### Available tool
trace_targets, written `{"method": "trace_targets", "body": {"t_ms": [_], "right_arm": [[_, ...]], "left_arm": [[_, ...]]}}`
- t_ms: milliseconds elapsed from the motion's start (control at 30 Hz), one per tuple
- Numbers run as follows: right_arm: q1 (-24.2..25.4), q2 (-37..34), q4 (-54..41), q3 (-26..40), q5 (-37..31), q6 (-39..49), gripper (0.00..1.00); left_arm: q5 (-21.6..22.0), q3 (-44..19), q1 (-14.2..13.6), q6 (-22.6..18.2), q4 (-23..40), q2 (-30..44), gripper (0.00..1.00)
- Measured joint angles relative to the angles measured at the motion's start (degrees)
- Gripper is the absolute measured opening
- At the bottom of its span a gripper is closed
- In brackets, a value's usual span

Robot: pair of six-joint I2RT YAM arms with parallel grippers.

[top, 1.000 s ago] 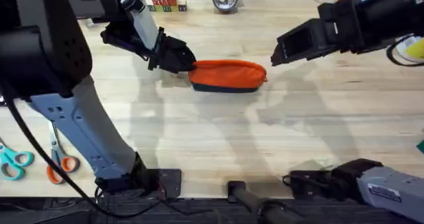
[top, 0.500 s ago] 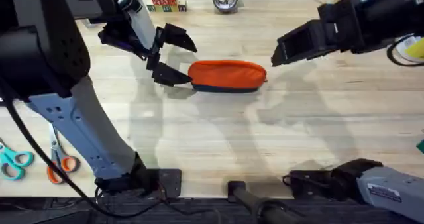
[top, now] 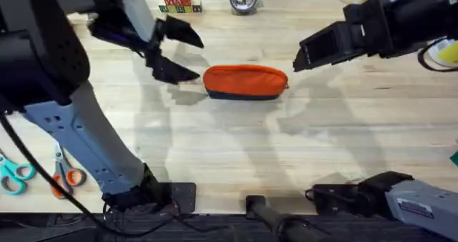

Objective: Unzip the bag, pick up the pens from the table one at a time and place them inside, then zip the bag closed.

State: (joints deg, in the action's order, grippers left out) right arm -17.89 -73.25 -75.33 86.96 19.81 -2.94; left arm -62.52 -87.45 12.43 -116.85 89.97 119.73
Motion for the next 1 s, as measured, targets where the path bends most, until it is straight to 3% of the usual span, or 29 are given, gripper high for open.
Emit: {"method": "trace_targets", "body": {"t_ms": [233, 567, 767, 1000], "right_arm": [[0.0, 0.0, 0.0, 0.0, 0.0, 0.0, 0.997], [0.0, 0.0, 0.0, 0.0, 0.0, 0.0, 0.997], [0.0, 0.0, 0.0, 0.0, 0.0, 0.0, 0.997], [0.0, 0.0, 0.0, 0.0, 0.2, 0.0, 0.997]], "left_arm": [[2.8, -7.6, 3.2, 0.5, 7.0, 0.0, 0.999], [10.5, -8.9, 2.9, 9.4, 6.9, -2.0, 0.999], [14.1, -8.9, 2.9, 20.5, 7.1, -11.8, 0.998], [17.9, -8.9, 2.9, 42.1, 7.1, -17.8, 0.997]]}}
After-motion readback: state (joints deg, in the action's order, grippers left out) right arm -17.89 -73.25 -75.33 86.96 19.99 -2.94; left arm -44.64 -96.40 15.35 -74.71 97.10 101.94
